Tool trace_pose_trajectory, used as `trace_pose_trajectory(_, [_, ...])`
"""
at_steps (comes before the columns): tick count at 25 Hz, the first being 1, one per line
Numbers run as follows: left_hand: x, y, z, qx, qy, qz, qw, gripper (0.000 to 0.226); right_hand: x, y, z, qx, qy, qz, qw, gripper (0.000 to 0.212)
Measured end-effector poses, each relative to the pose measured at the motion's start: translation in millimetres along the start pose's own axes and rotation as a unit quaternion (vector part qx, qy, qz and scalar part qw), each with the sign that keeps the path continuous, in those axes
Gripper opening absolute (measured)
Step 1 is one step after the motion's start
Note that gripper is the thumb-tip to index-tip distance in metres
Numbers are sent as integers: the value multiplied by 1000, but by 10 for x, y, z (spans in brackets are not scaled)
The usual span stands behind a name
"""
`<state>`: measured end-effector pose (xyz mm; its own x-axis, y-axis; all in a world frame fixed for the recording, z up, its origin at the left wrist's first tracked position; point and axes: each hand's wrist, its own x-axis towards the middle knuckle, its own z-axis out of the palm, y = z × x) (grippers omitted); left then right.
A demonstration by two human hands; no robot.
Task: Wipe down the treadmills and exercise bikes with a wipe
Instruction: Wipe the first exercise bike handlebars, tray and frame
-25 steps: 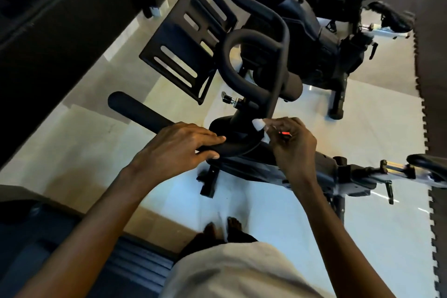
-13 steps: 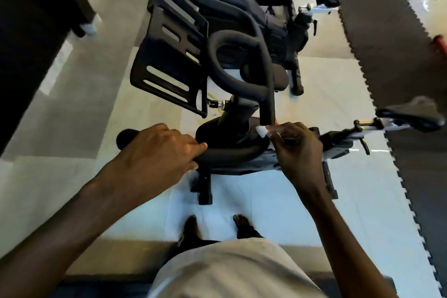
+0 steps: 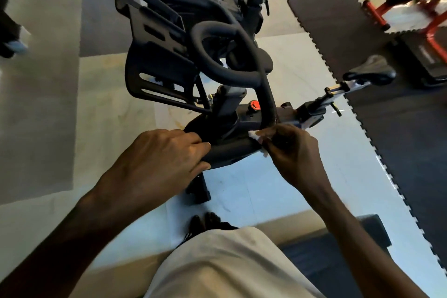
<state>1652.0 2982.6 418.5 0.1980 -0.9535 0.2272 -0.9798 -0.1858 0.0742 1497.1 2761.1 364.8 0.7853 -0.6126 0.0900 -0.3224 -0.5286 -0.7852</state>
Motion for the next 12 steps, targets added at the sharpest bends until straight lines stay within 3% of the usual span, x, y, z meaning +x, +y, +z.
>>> trace_pose_trajectory(3, [-6,-30,5,-15,16,16,1000,14,56,-8,-17,1,0,23,1000,5])
trace_pose_trajectory(5, [-53,-77,-16,-38,41,30,998,19,105,-7,-40,-7,29,47,998,8])
trace_pose_trajectory(12, [-351,-288,-8,-150,82,12,985,31,-303,-420,390,27,-16,-29,999,6])
